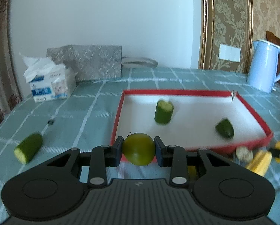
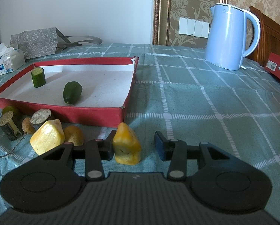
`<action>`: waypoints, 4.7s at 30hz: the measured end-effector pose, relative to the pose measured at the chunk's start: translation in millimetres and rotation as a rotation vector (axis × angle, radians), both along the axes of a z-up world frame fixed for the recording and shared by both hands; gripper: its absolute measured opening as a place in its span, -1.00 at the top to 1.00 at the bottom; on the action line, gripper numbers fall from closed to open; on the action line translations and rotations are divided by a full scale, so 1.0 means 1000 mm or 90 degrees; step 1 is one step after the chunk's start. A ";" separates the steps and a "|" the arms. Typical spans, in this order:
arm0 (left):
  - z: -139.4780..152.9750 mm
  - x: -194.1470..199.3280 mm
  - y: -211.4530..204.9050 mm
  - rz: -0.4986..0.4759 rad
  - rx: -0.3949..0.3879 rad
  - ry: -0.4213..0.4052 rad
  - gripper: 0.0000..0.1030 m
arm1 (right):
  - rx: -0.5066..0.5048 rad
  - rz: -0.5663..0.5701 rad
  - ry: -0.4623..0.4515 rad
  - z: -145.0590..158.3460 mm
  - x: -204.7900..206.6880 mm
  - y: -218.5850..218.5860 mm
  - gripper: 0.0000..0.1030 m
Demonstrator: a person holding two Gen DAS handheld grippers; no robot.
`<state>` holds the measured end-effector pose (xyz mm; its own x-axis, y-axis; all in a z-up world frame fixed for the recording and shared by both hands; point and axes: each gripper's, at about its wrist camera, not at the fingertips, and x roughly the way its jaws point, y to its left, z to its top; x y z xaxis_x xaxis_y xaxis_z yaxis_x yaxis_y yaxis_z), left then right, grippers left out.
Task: Organize fruits
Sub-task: 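Carry the green tomato into the tray and open the left gripper, then grasp the yellow pepper chunk with the right gripper and drop it into the tray, then grasp the dark round vegetable chunk beside the tray with the left gripper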
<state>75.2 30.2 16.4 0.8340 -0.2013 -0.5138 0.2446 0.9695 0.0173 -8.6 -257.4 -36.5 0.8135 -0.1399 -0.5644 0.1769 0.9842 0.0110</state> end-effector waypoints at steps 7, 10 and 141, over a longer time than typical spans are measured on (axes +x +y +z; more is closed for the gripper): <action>0.007 0.039 -0.009 0.012 -0.011 0.007 0.34 | -0.001 0.000 0.000 0.000 0.000 0.000 0.20; 0.003 0.055 -0.014 0.020 -0.010 0.016 0.34 | -0.003 0.000 0.000 0.000 0.000 0.000 0.20; -0.043 -0.062 -0.045 -0.163 0.031 0.028 -0.45 | 0.036 -0.025 -0.059 0.017 -0.003 0.000 -1.00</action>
<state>13.7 -14.6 -26.6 0.7355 -0.3770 -0.5629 0.4836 0.8740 0.0466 -11.1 -257.9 -19.1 0.8570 -0.1426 -0.4952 0.2111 0.9737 0.0851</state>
